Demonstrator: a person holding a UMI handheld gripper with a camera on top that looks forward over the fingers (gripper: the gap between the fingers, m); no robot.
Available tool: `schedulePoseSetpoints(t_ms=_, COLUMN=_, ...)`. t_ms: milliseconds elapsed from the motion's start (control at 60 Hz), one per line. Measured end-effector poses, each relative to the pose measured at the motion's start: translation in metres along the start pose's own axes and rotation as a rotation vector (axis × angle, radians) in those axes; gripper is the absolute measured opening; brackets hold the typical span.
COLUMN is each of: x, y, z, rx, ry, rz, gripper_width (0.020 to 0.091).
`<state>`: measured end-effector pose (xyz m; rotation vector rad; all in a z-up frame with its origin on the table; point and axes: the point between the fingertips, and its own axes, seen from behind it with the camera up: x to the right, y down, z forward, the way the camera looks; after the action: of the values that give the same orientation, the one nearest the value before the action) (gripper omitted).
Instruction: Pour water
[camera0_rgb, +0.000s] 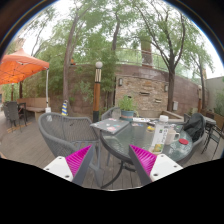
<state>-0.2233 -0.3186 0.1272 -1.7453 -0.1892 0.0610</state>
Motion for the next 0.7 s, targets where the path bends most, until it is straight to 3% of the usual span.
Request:
schedulePoseSetpoints(t_ms=317, x=0.054, y=0.006, z=0.023, rx=0.038, ry=0.057, rz=0.042, gripper_width=0.0830)
schedulePoseSetpoints(t_ms=500, x=0.148, y=0.006, z=0.060, rx=0.078, ry=0.221, rz=0.068, gripper_width=0.0835)
schedulePoseSetpoints(t_ms=600, x=0.198, y=0.011, z=0.086, rx=0.057, ry=0.320, rz=0.052, gripper_width=0.0834)
schedulePoseSetpoints(t_ms=700, x=0.219, y=0.019, z=0.110, rx=0.045, ry=0.343, rz=0.079, gripper_width=0.0836)
